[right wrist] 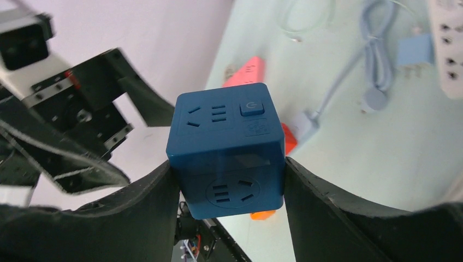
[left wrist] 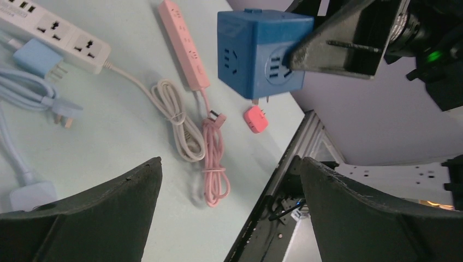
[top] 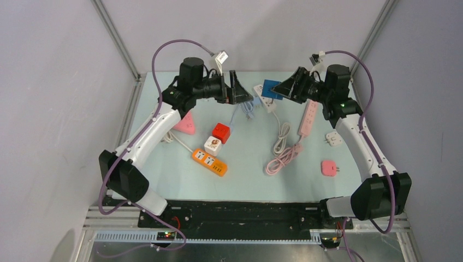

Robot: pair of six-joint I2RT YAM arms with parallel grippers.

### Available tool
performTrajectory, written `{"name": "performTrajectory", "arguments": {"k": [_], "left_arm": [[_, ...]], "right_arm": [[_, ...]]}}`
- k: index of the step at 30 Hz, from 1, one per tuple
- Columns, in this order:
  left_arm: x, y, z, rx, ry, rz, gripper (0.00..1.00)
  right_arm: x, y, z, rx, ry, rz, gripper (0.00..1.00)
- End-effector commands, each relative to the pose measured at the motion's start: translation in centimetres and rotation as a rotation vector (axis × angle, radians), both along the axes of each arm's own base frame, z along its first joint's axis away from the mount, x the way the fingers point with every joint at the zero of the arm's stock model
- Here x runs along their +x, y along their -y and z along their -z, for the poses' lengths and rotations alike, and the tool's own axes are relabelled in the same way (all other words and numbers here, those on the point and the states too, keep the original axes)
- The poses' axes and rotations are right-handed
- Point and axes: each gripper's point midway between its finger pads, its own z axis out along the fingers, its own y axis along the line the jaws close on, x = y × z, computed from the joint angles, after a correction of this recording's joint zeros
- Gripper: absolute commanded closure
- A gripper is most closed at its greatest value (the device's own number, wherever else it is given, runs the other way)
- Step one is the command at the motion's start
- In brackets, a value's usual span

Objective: Insert the plug
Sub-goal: Pick up the plug from the center of the board, then adjust the plug.

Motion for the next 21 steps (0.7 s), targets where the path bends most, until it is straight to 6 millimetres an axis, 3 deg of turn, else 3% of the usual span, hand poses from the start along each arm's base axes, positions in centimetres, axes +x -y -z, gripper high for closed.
{"name": "performTrajectory", "arguments": {"k": [1, 7, 14, 21], "left_arm": [[-0.9, 0.5, -4.9, -0.092, 0.059, 0.06, 0.0], [-1.7, 1.2, -6.2, -0.115, 0.101, 0.161, 0.0], [-3.4, 1.5, -8.0, -0.144, 0.169, 0.289, 0.01], [-3.4, 1.6, -7.7, -0.144, 0.158, 0.296, 0.02]], "right_arm": [[-2.0, -2.3, -6.1, 0.081, 0.222, -0.217, 0.66], [-4.3, -3.7, -7.4, 0.094, 0.301, -0.381, 0.66], [-5.7, -4.7, -8.6, 0.088, 0.347, -0.455, 0.65], [-6.6, -5.3, -9.5, 0.086, 0.369, -0.506, 0.65]]}}
